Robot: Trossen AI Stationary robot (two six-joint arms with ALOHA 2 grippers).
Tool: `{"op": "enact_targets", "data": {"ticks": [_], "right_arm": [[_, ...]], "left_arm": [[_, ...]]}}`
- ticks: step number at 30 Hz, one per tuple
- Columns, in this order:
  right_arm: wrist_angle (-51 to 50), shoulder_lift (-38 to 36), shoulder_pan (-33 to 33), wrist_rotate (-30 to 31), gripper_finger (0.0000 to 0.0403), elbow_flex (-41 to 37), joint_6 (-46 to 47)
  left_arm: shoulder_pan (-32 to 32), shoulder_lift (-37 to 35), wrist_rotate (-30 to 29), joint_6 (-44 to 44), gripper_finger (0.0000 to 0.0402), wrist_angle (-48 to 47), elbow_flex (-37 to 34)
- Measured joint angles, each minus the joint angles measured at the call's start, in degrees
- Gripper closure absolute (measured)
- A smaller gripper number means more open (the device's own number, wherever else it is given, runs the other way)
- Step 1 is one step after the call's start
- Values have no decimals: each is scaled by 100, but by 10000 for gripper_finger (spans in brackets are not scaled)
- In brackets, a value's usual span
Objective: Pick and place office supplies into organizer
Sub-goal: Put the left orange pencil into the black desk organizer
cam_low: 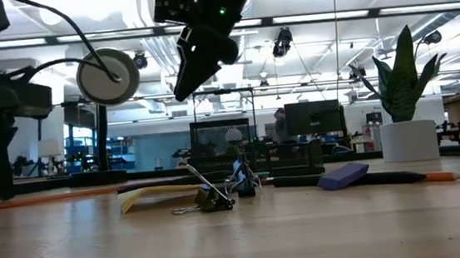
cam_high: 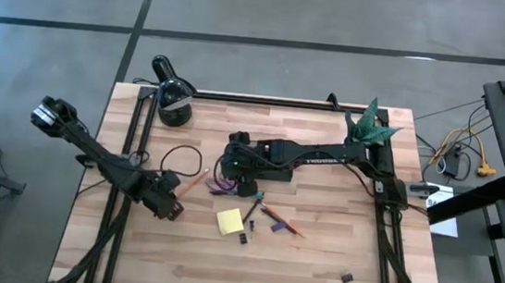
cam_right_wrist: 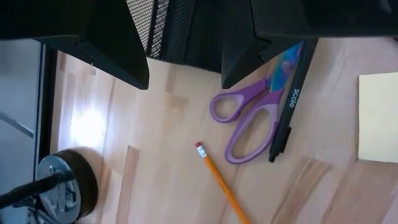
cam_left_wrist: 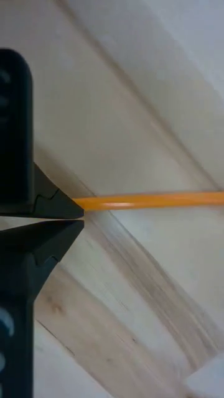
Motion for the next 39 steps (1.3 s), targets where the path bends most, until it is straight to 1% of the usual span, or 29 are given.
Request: {"op": "enact_targets", "data": {"ticks": [3, 6, 9, 12, 15, 18, 21, 25, 32, 39], "right_arm": [[30, 0, -35, 0, 209, 17, -27], [75, 0, -81, 3, 209, 17, -27], [66, 0, -129, 2, 209, 17, 31], [66, 0, -164, 2, 209, 17, 52], [62, 0, -188, 4, 209, 17, 41], [64, 0, -204, 4, 209, 17, 41], [75, 0, -216, 4, 209, 17, 62], [250, 0, -249, 11, 209, 8, 32], [447, -2, -332, 15, 209, 6, 39], [451, -2, -343, 6, 209, -12, 52]], "left_arm": [[0, 61, 198, -560, 401, -4, 0], [-4, 34, 274, -1560, 401, -121, 52], [-53, -37, 141, -2308, 401, -162, 161], [-111, -76, -14, -2625, 401, -219, 306], [-208, -14, -29, -3124, 401, -698, 430], [-431, 14, -26, -3910, 401, -1221, 513], [-651, 18, -61, -4568, 401, -1295, 529], [-681, 128, -60, -4621, 401, -980, 529], [-682, 514, -16, -4665, 401, -1001, 527], [-682, 618, -3, -4685, 401, -1003, 462]]}}
